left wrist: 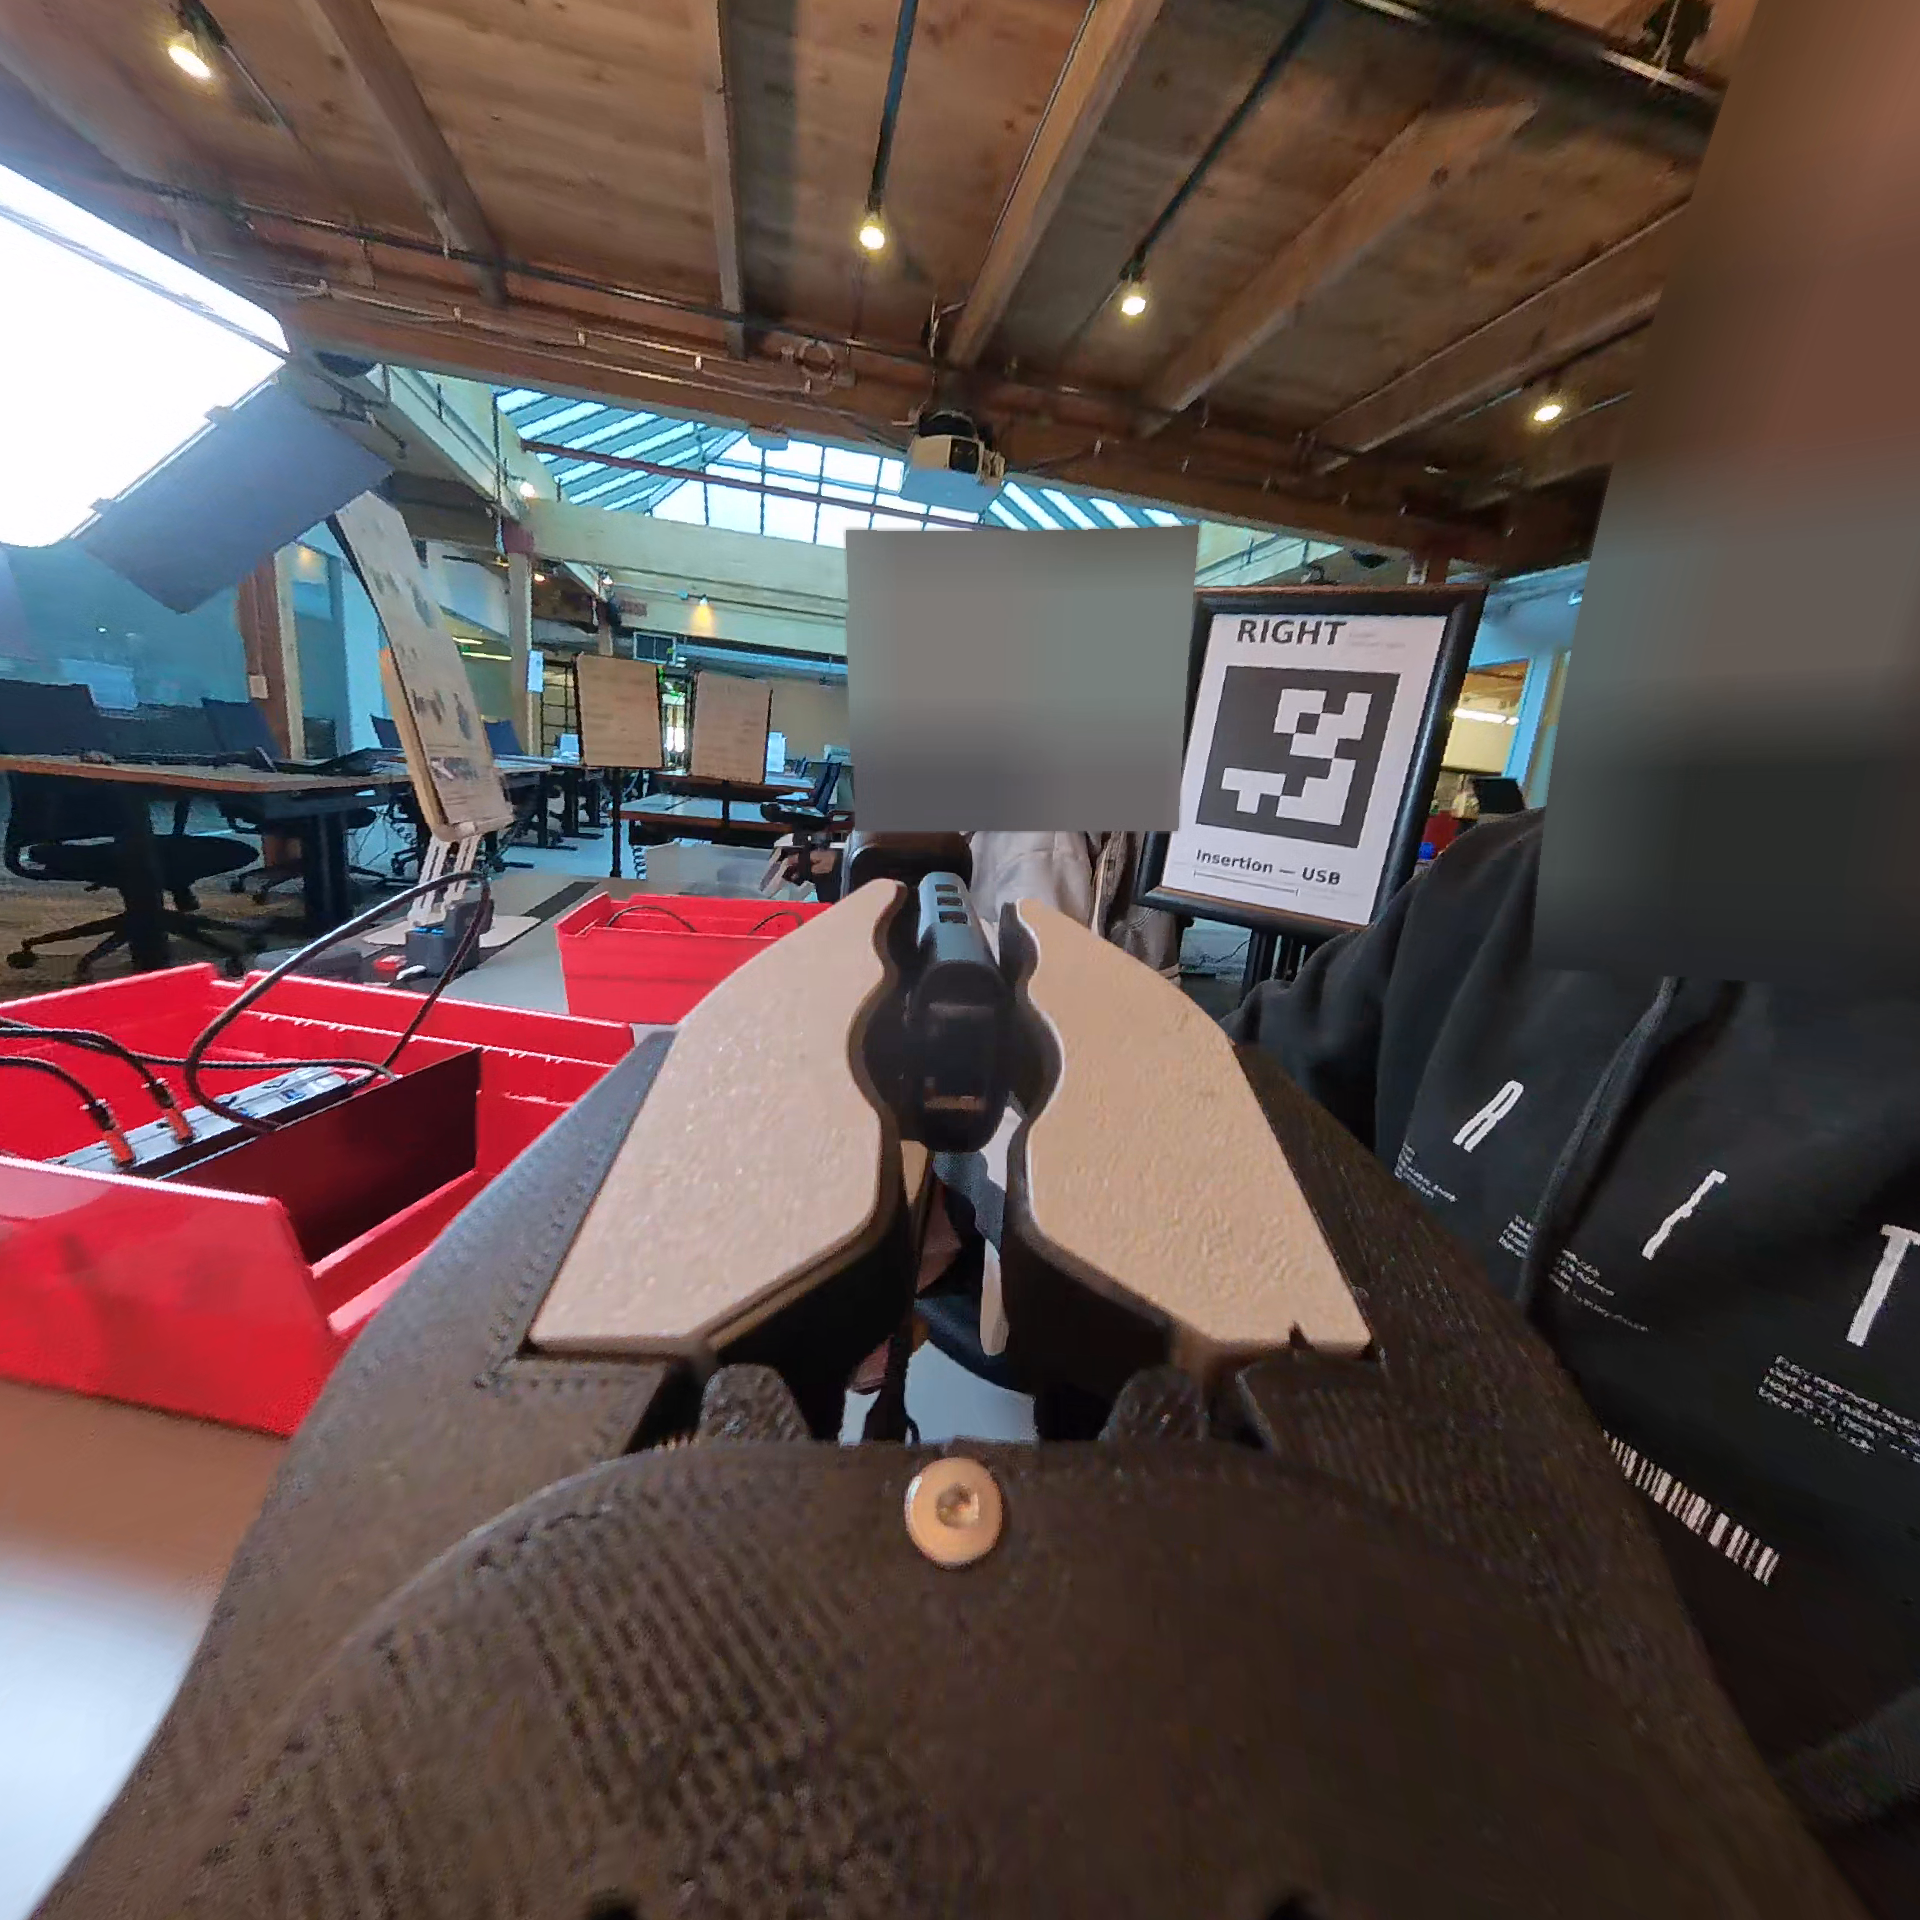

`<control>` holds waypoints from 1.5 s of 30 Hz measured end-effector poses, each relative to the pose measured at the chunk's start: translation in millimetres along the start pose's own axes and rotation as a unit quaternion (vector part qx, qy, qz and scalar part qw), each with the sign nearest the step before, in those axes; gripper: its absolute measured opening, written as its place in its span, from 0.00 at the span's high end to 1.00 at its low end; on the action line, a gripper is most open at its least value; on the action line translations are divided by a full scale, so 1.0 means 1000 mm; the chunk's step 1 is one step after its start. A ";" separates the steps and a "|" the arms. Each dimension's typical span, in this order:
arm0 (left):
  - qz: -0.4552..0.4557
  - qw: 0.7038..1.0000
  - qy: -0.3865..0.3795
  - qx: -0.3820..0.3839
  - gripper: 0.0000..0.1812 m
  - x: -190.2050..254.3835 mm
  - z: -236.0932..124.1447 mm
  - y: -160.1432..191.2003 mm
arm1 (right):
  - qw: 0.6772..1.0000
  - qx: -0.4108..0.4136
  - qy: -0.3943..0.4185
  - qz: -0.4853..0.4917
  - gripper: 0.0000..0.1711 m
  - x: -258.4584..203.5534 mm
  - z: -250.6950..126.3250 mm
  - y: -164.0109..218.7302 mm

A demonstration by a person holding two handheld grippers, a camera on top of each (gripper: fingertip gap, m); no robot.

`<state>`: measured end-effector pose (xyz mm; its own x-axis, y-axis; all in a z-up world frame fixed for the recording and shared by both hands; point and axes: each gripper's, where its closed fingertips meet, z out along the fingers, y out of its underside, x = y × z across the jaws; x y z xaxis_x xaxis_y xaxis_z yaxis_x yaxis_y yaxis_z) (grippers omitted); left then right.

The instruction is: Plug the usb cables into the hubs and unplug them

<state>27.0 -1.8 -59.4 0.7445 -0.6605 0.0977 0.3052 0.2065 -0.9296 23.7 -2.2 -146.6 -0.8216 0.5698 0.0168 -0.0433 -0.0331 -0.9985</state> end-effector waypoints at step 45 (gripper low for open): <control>-0.061 0.765 -0.252 -0.589 0.86 -0.039 -0.129 0.203 | 0.839 -0.238 0.223 -0.436 0.90 0.071 -0.046 0.038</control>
<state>-16.9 -27.0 -297.6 0.9782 -0.1991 0.0588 -0.1350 -0.8253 -0.5483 -10.7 74.6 -185.5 -0.2967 0.4603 0.8367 -0.1984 0.8273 -0.5255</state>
